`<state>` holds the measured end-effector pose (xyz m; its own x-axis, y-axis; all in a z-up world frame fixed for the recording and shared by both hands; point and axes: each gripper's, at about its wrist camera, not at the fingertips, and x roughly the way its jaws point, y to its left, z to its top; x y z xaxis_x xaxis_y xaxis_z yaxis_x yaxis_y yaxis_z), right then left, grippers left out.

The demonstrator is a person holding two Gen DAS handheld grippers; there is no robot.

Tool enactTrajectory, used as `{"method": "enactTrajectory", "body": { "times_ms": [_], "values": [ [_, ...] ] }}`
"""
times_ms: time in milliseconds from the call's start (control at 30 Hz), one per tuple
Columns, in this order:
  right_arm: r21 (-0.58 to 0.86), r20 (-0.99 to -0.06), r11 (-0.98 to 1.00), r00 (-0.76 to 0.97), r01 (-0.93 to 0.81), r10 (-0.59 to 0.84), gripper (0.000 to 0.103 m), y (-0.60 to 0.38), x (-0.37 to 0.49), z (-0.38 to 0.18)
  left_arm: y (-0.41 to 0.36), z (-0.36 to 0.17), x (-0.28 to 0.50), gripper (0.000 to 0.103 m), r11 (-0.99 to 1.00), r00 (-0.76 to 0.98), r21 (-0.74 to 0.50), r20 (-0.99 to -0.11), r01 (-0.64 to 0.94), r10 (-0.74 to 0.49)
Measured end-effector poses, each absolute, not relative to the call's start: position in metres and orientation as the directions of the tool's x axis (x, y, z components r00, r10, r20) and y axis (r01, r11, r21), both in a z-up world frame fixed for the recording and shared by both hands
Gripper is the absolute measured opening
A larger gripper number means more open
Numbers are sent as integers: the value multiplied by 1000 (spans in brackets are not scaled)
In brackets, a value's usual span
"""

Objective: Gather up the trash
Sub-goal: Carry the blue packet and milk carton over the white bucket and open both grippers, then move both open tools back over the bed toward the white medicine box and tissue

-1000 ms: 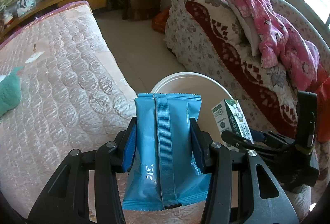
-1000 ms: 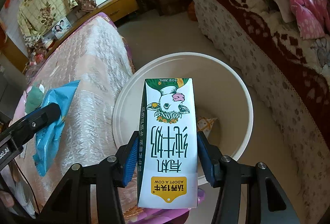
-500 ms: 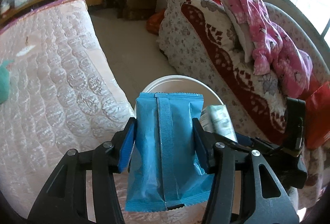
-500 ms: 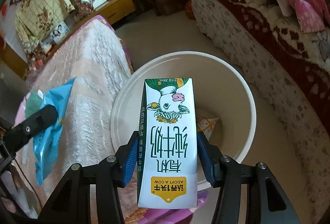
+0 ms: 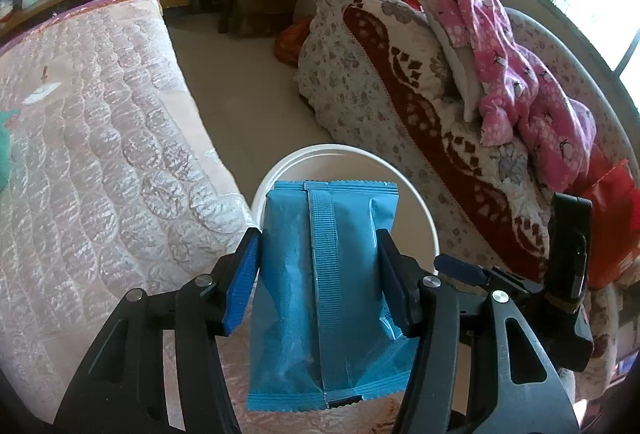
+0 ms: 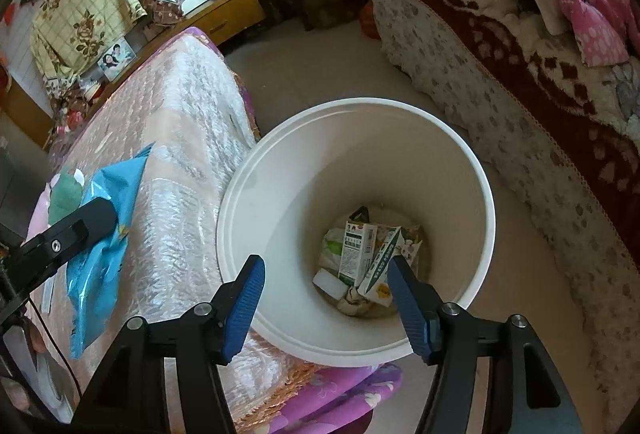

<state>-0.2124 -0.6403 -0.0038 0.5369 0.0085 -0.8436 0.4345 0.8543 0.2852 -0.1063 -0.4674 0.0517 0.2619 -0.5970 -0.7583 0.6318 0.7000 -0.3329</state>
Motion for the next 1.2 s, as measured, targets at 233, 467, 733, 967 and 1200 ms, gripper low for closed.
{"method": "enactTrajectory", "body": {
  "times_ms": [233,467,733,967,1200],
  "values": [
    [266,-834,854,550,446,-27,64,-641,-221,9,-468,57,-108,64,686,256,-349,-744,638,-617],
    [267,-829,854,559,446,-33,67,-638,-223,15,-461,60,-111,64,698,277,-330,-747,635,-605],
    [256,-815,881,580,397,-24,67,-615,-218,29,-433,70,-111,64,755,383,-271,-731,597,-565],
    [232,-791,906,610,354,-36,67,-591,-211,50,-400,83,-113,64,796,478,-189,-712,575,-514],
    [219,-758,930,652,294,-28,68,-556,-200,76,-359,93,-111,64,836,535,-169,-698,522,-476]
  ]
}}
